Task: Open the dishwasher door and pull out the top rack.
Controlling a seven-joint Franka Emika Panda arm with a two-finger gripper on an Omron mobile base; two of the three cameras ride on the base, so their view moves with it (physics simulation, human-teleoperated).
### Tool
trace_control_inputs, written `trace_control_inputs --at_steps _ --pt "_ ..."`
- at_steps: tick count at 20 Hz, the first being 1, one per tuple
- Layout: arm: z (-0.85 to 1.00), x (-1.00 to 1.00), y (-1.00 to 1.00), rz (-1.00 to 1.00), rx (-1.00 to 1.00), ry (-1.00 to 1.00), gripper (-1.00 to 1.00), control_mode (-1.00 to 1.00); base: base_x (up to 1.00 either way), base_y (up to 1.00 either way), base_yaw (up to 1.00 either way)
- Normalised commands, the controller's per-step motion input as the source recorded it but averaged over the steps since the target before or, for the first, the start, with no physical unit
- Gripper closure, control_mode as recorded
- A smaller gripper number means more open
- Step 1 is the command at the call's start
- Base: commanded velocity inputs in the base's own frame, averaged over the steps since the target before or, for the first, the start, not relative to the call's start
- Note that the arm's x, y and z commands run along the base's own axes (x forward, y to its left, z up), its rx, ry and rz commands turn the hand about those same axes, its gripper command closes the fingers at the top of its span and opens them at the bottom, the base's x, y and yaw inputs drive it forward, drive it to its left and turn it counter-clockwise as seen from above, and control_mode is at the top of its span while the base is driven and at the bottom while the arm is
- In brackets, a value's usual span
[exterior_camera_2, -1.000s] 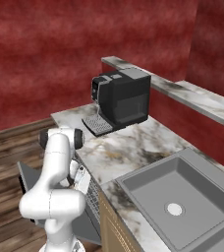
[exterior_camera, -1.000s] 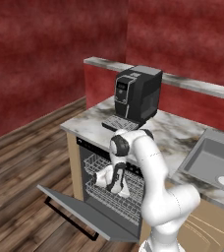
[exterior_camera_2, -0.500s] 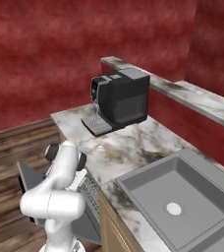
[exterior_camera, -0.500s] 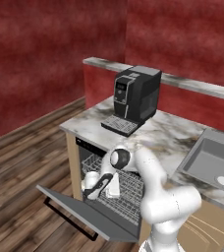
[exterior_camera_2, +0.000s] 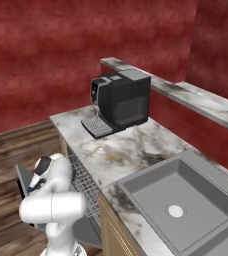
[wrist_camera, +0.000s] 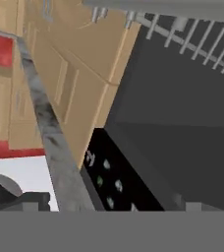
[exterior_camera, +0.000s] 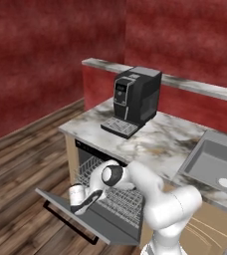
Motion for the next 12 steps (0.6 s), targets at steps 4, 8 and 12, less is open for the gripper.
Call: trace_control_inputs --at_steps 4,8,12 --pt "-0.44 -0.38 0.0 0.43 0.89 0.62 -1.0 -1.0 0.0 0.0 0.0" --pt "-0.3 -0.31 0.0 0.42 0.94 0.66 -1.0 -1.0 0.0 0.0 0.0" --pt "-0.23 -0.23 0.0 0.42 0.99 0.66 -1.0 -1.0 0.0 0.0 0.0"
